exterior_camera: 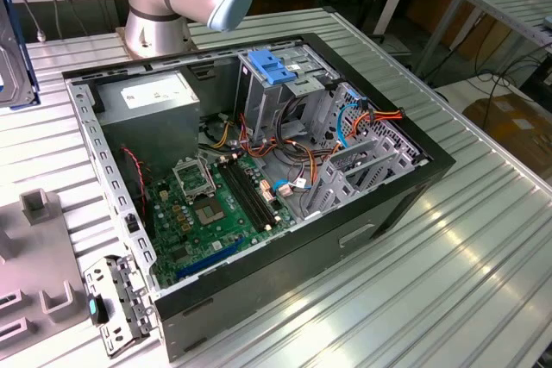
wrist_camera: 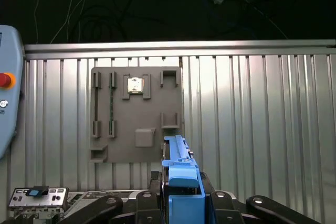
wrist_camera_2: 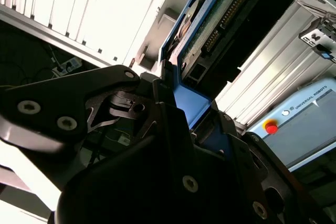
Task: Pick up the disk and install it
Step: 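Pick up the disk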
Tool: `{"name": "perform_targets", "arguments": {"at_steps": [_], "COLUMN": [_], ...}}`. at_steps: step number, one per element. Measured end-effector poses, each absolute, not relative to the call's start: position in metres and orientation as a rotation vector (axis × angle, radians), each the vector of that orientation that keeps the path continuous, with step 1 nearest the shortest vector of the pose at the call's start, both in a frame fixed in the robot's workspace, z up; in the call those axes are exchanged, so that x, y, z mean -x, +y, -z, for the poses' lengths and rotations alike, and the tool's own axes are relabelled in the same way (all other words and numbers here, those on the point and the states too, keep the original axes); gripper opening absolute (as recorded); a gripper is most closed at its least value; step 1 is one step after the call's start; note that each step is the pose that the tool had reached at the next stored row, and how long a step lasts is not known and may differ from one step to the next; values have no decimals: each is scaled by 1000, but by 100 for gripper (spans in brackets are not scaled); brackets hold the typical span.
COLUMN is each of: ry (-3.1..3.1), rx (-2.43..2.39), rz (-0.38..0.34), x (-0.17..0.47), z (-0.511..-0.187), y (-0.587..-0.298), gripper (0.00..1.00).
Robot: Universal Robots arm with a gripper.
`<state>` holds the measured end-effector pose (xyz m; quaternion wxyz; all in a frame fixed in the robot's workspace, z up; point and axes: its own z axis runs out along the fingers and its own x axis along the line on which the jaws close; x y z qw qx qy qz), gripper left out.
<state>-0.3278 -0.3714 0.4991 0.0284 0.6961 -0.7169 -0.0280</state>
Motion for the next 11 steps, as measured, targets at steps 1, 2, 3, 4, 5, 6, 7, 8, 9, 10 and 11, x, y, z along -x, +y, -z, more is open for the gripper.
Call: {"name": "perform_targets", "arguments": {"at_steps": [1,2,3,4,5,6,7,8,9,10,11], "ry": [-2212,-2211,-2211,-2210,-2210,-2209,-2209,-2208,-2208,-2207,-2207], "rx": [-2148,-2147,-2147,-2146,-2146,-2145,-2145,-2144,-2144,-2143,-2143], "rz": [87,88,89,90,91,92,93,94,95,96,97], "x": [325,323,321,319,317,314,312,309,306,304,301], "z": [-499,-499,-499,-499,-499,-499,-499,-499,-499,-499,-499], "y": [-371,-371,-371,-371,-371,-371,-371,-371,-371,-371,-371], "gripper": [37,37,37,37,37,37,37,37,37,37,37]}}
